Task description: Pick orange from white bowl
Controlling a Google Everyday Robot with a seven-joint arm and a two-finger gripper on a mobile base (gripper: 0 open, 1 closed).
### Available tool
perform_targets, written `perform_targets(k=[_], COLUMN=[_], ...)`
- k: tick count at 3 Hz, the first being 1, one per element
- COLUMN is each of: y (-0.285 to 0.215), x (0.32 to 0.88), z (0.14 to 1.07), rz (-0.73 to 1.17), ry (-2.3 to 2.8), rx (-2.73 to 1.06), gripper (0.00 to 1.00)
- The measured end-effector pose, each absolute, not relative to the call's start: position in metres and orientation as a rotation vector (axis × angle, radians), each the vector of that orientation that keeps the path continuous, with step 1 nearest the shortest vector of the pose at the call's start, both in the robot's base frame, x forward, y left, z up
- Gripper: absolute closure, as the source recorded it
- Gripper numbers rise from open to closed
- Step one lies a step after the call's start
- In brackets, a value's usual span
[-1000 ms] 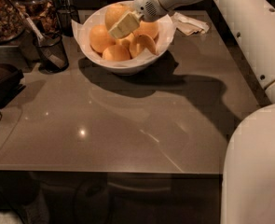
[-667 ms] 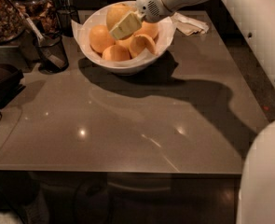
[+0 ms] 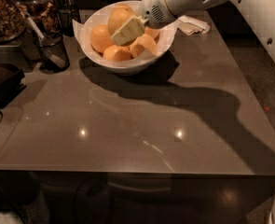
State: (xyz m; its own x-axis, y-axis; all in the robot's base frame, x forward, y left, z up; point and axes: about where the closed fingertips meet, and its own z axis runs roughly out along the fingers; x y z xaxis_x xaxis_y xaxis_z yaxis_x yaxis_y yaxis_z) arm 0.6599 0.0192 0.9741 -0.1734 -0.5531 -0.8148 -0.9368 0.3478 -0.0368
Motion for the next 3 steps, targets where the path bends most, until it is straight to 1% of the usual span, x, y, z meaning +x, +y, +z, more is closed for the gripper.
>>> perform_targets(k=[1,2,3], y=[0.019,0.02,0.015], x=[0.66,0.64,0.594], z=[0.974,0.978,1.01], rz=[0.633,0.613,0.544], ry=[1.845,1.855,1.844], rx=[-1.309,-1.269,-1.136], gripper=[1.0,1.0,1.0])
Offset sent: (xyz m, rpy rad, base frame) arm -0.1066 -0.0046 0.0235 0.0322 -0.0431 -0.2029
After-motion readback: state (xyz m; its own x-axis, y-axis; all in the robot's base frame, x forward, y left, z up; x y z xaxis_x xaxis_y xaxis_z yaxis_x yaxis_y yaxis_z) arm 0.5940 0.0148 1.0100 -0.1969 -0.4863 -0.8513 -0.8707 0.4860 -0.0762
